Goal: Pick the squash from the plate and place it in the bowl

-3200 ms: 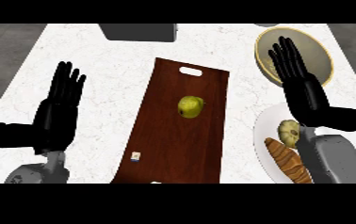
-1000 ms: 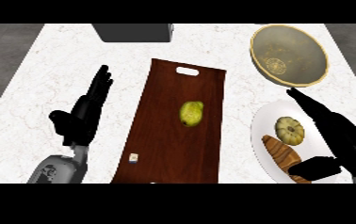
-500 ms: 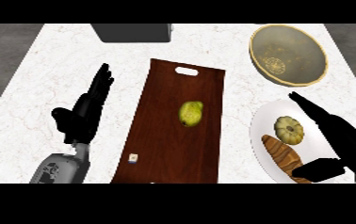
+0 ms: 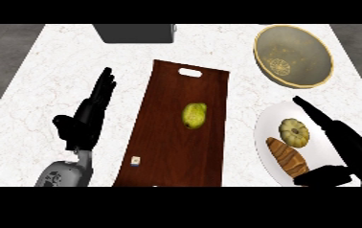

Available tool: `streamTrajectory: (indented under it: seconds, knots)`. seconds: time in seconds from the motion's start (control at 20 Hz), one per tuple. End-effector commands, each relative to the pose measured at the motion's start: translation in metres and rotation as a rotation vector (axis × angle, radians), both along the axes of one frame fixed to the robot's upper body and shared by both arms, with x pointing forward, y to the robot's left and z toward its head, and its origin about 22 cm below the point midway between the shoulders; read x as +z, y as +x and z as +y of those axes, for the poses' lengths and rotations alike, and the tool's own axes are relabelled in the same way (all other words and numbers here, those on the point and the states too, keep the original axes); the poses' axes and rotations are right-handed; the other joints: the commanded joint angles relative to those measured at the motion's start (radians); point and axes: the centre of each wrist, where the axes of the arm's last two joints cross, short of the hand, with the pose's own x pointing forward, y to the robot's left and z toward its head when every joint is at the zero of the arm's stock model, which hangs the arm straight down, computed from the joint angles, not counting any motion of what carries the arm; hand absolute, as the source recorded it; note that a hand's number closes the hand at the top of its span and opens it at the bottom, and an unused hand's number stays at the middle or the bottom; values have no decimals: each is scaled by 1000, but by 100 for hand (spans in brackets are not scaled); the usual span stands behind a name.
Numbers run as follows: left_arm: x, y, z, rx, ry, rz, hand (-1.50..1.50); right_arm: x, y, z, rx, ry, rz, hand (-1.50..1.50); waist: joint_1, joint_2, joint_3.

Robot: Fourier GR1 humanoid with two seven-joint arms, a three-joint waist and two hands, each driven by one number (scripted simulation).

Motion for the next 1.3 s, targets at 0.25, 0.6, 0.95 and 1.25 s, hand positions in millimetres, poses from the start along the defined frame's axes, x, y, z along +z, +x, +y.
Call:
streamTrajectory:
  seconds: [0.25,0.6,0.95,1.25]
  knots:
    - [6,11,5,-17,-11,-1,0,-36,-2,-1,-23,57,50,-150,-1,0,0]
    - [-12,30,15,-5,-5,-13,0,-63,12,-11,-31,62,28,-150,-2,2,0]
    - [3,6,-9,-13,-9,-1,0,-63,24,-9,-95,-103,37,-150,3,0,0]
    - [-15,2,1,-8,23,-4,0,-89,26,-40,-59,-157,67,-150,2,1,0]
